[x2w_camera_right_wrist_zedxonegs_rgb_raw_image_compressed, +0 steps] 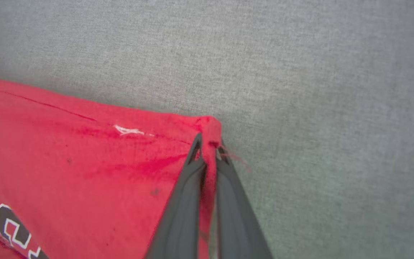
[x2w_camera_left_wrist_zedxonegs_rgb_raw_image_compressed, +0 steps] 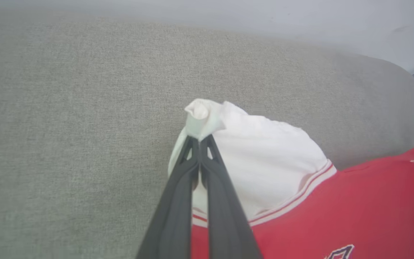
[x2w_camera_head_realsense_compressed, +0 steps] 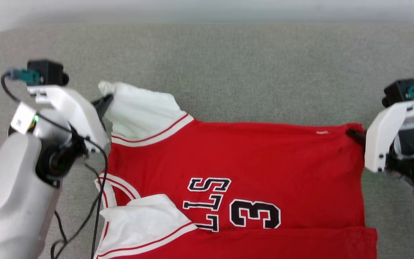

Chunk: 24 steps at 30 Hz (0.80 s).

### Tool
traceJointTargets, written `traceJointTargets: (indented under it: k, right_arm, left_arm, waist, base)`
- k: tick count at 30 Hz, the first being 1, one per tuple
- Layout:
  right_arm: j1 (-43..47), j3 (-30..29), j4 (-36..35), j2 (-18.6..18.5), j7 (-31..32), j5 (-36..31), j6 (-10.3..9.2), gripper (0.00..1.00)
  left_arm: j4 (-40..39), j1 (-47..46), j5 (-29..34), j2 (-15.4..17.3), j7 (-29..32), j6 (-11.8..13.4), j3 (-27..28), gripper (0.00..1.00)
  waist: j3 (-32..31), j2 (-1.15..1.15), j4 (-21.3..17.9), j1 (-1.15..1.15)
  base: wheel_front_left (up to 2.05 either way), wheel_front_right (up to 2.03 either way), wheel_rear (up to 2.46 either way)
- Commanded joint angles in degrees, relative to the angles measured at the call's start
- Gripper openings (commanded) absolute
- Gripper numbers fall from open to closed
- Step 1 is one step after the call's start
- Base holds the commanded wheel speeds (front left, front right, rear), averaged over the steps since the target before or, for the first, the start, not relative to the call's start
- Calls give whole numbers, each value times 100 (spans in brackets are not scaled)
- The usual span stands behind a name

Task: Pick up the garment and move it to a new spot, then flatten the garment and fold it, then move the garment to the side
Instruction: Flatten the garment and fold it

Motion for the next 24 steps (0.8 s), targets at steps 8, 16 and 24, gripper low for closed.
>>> traceJointTargets:
  k: [8,16,24]
  right_arm:
    - [1520,-440,-763,88,-406,-135,-3,0]
    - [2866,-990,-1180,371,-646,-240,-3,0]
    - [3700,-1438,-1265,759,-780,-332,-3,5]
  left_arm:
    - [-842,1850,-357,61,-451,510,391,0]
    - [-1446,3533,-662,-29,-639,929,550,0]
    - [-1409,4426,-888,-216,-727,1074,562,0]
  waist:
    - [-770,0,7,0]
    - [-1158,0,62,0]
    - [-1377,0,75,0]
  base:
    - [0,0,0]
    - [0,0,0]
    - [0,0,0]
